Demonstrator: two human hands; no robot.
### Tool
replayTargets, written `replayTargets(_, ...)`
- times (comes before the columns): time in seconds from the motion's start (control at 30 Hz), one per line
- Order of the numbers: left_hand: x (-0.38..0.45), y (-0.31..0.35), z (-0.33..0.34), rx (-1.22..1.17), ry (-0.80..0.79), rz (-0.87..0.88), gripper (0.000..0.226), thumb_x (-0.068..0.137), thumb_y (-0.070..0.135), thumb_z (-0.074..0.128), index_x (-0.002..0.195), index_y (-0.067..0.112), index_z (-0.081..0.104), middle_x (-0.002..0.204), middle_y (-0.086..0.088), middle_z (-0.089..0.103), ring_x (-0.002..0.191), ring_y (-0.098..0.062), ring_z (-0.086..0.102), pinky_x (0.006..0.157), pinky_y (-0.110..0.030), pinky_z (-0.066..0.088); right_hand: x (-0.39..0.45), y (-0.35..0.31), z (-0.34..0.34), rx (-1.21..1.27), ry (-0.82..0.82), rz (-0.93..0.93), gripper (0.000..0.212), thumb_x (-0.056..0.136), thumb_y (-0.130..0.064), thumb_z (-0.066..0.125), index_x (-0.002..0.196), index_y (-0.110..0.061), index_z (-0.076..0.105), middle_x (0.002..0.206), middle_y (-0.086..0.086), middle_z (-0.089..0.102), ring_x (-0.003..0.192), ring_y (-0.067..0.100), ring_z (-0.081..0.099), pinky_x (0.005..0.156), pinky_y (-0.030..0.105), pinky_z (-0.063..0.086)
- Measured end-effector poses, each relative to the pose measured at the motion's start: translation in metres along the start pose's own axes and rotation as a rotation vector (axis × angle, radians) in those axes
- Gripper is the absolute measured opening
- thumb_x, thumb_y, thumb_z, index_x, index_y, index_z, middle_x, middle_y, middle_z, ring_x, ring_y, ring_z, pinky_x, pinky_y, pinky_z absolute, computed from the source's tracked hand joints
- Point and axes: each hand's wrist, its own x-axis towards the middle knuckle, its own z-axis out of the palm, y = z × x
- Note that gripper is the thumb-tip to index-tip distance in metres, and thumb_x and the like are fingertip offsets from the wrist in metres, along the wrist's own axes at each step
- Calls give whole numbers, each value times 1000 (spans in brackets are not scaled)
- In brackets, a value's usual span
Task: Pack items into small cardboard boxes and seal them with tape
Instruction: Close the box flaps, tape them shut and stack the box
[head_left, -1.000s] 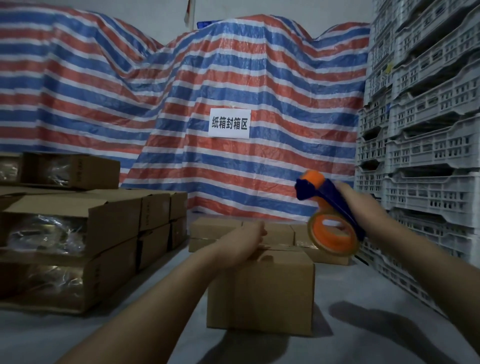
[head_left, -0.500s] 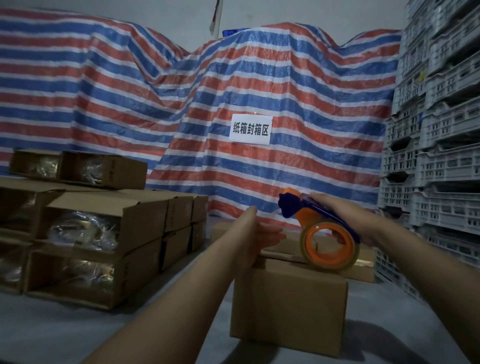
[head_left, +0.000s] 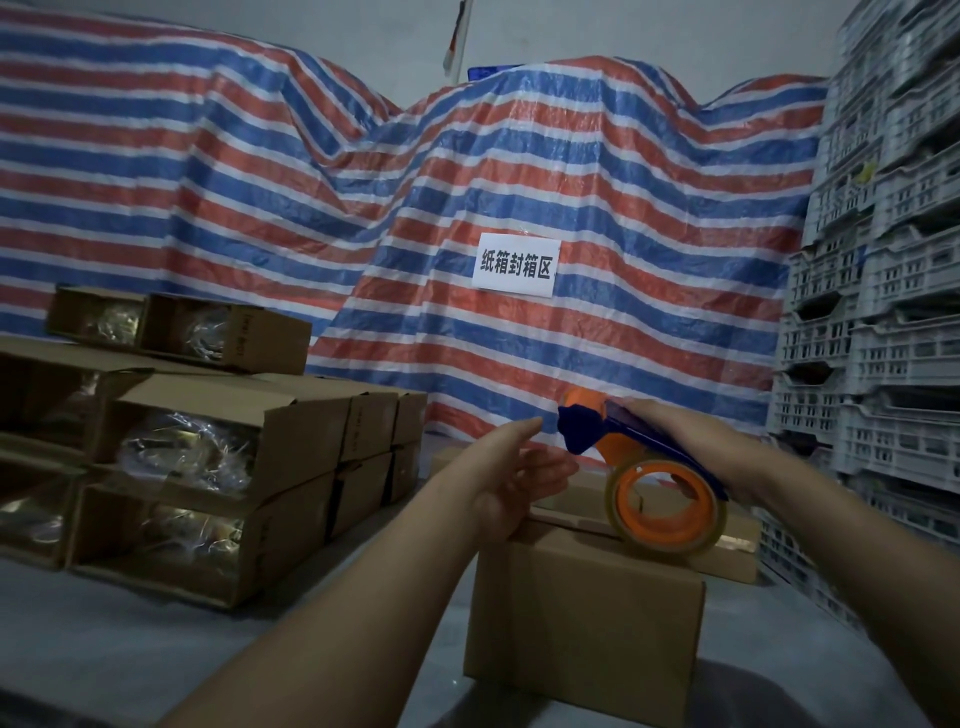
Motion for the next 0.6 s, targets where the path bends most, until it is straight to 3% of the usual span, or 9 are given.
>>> replayTargets(0.1,-1,1,1,31,12,-20,37,96,30,61,117,0,66,86,-8,75,81,-17,73,43,-19,50,-1,-7,4,-36,-6,3,24,104,-41,49,102,-26,67,103,-3,70,88,7,65,83,23,50)
replayTargets(0.2,2,2,0,50,8,-33,34,96,28,62,117,2,67,65,-2,70,95,-17,70,58,-22,45,-3,-14,8,-221,22,29,45,105,-50,41,103,-15,69,92,13,75,73,15,68,79,30,52)
replayTargets(0.33,3,0,0,41,11,-22,24,97,21,59,114,4,65,49,3,60,97,-16,68,68,-25,44,-3,-16,9,-263,41,46,51,104,-53,39,103,-13,69,88,13,75,65,13,68,76,30,51)
replayTargets(0.4,5,-2,-1,69,19,-16,14,98,18,56,100,7,64,46,4,57,86,-13,67,91,-26,46,-2,-15,9,-256,42,53,50,103,-54,39,104,-13,69,88,12,76,65,13,68,75,30,51)
replayTargets(0.43,6,-4,-2,77,24,-7,13,99,17,54,95,7,62,44,5,55,77,-11,64,106,-27,40,0,-15,9,-259,41,56,50,103,-54,40,104,-14,69,88,11,76,65,13,68,75,29,51)
replayTargets(0.47,8,-6,-2,73,26,6,12,99,14,52,93,8,61,43,7,54,70,-8,60,109,-28,34,1,-15,7,-276,39,60,49,103,-54,40,103,-15,69,86,10,76,64,12,68,74,29,50)
replayTargets(0.5,8,-7,-2,80,30,23,10,98,11,51,95,7,60,43,7,53,63,-6,57,102,-24,37,2,-16,7,-303,34,66,49,103,-55,39,102,-16,68,82,8,76,62,11,67,73,28,50)
replayTargets(0.53,9,-8,-3,91,41,37,10,97,8,51,99,6,60,44,7,53,55,-5,55,85,-20,41,4,-18,6,-337,22,76,48,103,-55,39,101,-16,68,78,5,76,60,9,66,73,27,50)
replayTargets(0.6,8,-10,-3,100,86,49,13,94,4,50,102,5,60,47,6,53,48,-5,49,66,-22,36,9,-23,5,-419,-28,103,50,103,-56,39,100,-16,68,71,0,73,57,7,64,73,27,49)
